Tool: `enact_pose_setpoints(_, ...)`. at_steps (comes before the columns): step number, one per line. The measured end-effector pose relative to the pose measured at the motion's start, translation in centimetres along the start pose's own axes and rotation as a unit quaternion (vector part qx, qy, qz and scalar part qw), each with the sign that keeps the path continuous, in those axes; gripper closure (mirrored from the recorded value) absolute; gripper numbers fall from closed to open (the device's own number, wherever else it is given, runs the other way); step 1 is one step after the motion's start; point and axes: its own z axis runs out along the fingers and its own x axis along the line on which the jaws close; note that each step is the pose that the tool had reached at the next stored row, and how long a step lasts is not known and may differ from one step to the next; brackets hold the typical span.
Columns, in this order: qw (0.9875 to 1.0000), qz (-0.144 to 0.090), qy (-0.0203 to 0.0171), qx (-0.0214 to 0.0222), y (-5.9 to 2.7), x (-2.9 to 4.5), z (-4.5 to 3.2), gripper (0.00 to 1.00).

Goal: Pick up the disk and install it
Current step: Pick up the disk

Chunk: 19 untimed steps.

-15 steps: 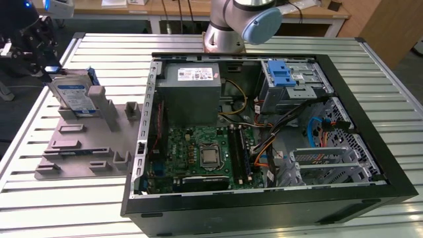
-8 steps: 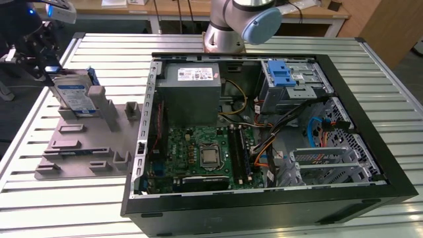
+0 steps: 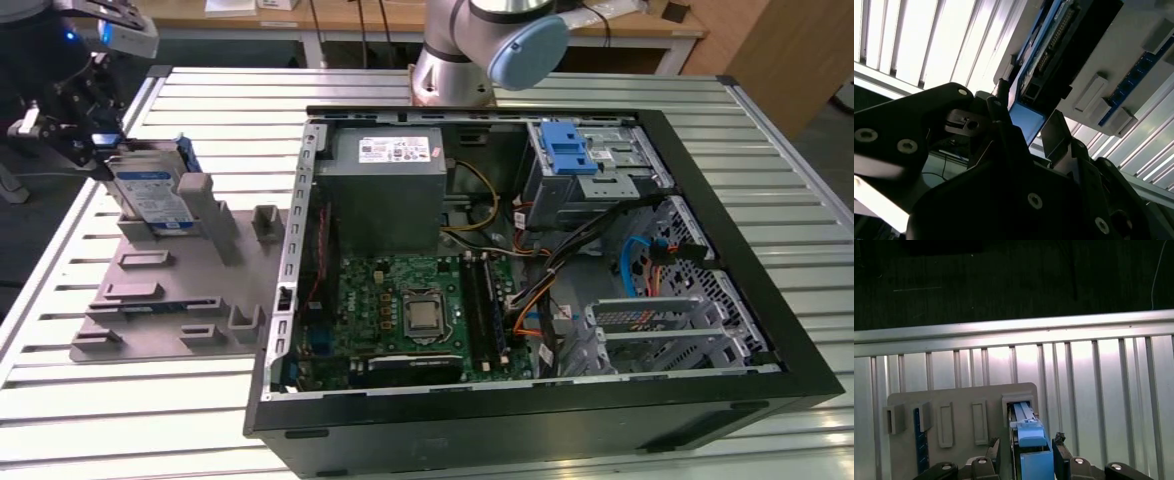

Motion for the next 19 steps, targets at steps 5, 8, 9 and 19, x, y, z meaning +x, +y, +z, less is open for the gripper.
enact_pose_setpoints(5, 1.0000, 0.000, -0.0001, 0.0001, 0.08, -0.56, 0.09, 0.47)
enact_pose_setpoints(8, 1.0000, 0.000, 0.0000, 0.0001, 0.25, -0.46, 0.14, 0.47)
enact_pose_setpoints(9, 1.0000, 0.000, 0.0000, 0.0001, 0.28, -0.41, 0.16, 0.47)
enact_pose_setpoints(19, 1.0000, 0.000, 0.0000, 0.0000, 0.31, -0.29, 0.41, 0.55)
